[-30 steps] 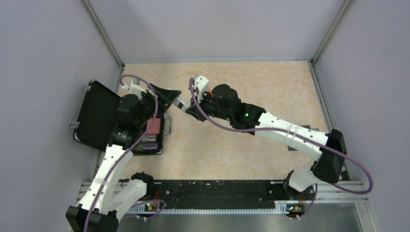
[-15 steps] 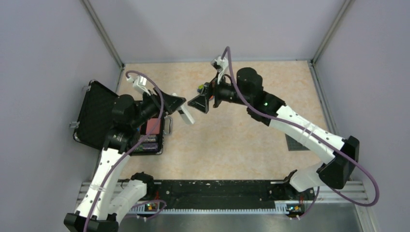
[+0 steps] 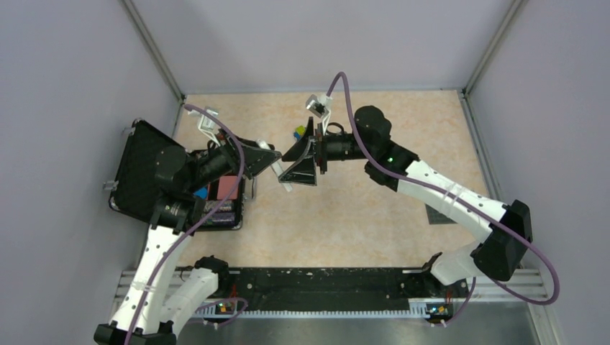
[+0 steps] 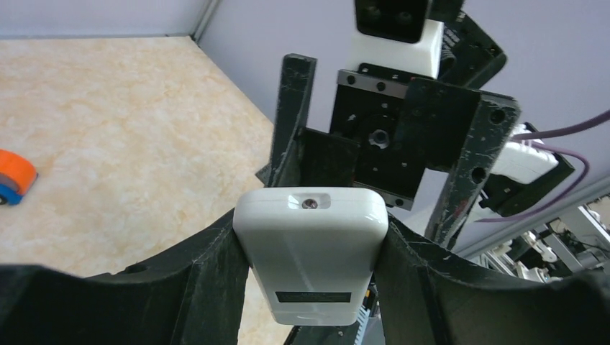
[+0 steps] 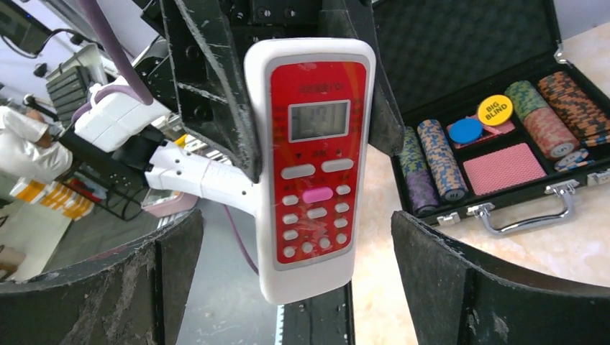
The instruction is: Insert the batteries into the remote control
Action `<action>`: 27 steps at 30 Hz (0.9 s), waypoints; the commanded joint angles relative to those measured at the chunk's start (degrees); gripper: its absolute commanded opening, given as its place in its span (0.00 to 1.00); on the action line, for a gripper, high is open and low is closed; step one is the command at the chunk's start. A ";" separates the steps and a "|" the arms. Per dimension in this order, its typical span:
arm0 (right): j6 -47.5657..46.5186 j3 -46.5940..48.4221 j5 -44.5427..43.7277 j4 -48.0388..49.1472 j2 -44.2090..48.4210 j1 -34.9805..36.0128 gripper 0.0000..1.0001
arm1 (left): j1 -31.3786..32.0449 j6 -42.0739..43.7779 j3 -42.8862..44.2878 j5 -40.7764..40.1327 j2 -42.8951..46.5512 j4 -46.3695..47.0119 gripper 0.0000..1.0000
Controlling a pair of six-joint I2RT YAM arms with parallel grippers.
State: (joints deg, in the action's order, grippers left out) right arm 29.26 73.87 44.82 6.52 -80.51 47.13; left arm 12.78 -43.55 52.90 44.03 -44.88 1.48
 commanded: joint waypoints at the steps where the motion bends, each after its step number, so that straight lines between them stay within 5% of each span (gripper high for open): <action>1: 3.14 0.24 3.93 6.50 -1.77 0.09 0.99 | -0.12 -3.33 -0.42 4.28 0.52 9.60 0.00; 7: 6.83 0.12 6.40 10.76 -4.26 0.19 0.94 | -0.12 -6.81 -1.90 6.51 0.05 14.82 0.00; 16: 7.98 0.86 4.33 10.10 -4.94 0.12 0.37 | -0.17 -4.80 -2.43 4.96 0.46 11.81 0.01; 19: 8.38 0.90 4.04 9.67 -5.10 0.11 0.31 | -0.17 -3.90 -2.10 3.59 0.45 10.18 0.28; 21: 8.28 0.68 2.85 8.75 -4.98 0.11 0.30 | -0.12 -2.24 -1.26 1.42 0.61 7.19 0.65; 22: 7.85 0.62 1.56 7.60 -4.74 0.07 0.31 | -0.17 -0.83 -0.69 -1.18 0.82 4.46 0.93; 27: 6.79 -2.39 -10.84 -2.02 -3.48 -2.20 0.33 | -0.25 8.06 3.55 -24.81 2.70 -17.43 0.99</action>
State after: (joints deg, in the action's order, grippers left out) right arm 36.86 73.52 45.04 10.90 -85.17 47.03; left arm 12.60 -43.86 51.53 39.29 -44.18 -0.05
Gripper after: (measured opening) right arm 0.538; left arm 0.987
